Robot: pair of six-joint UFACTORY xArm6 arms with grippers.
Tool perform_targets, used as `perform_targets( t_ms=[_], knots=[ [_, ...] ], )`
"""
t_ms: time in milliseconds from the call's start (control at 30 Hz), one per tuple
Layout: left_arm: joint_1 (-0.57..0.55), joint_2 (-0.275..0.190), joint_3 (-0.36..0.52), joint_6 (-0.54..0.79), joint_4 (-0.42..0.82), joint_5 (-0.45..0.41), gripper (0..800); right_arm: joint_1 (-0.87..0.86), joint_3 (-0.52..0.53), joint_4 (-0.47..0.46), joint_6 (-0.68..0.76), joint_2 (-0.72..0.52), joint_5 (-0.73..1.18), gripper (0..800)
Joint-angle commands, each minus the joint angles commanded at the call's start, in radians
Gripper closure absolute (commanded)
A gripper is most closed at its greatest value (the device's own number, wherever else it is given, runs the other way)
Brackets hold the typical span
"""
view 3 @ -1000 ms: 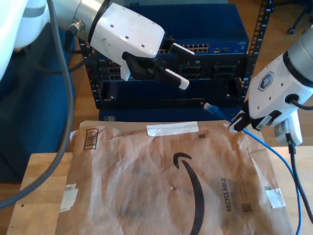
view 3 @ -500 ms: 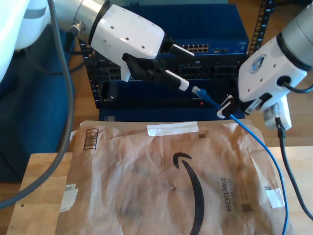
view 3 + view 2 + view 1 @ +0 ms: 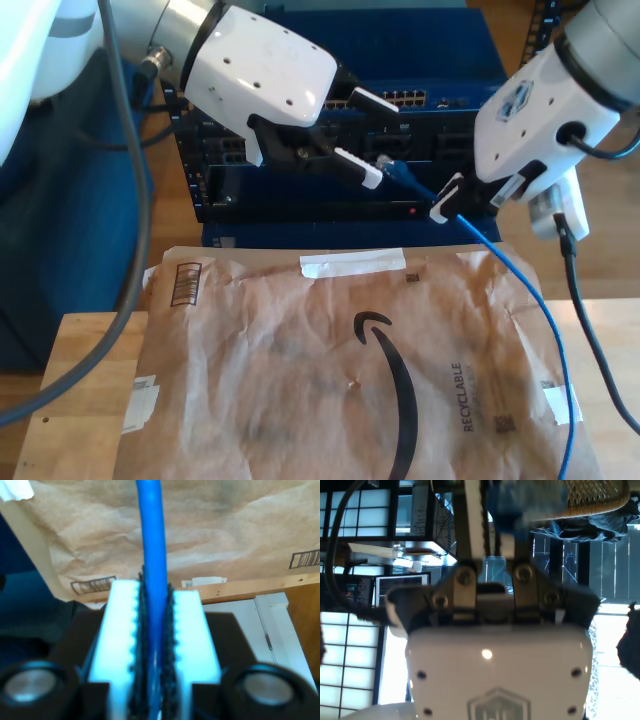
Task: Grab the cable and plug it in
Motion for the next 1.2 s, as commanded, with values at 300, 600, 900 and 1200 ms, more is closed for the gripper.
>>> perform_targets(
  t_ms=[300, 600, 900, 1200],
  knots=[
    [0.011, -0.002, 0.002, 0.0, 0.0, 0.0, 2, -0.002, -0.057, 0.038, 0.002, 0.025, 0.023, 780],
    [0.029, -0.002, 0.002, 0.057, -0.002, 0.0, 117, -0.005, -0.064, 0.04, 0.002, 0.028, 0.031, 780],
    [0.029, -0.002, 0.008, 0.083, -0.002, -0.005, 252, -0.006, -0.063, 0.04, 0.002, 0.026, 0.037, 780],
    [0.043, -0.002, 0.031, 0.081, -0.006, -0.014, 424, -0.006, -0.061, 0.04, 0.002, 0.025, 0.037, 780]
  ],
)
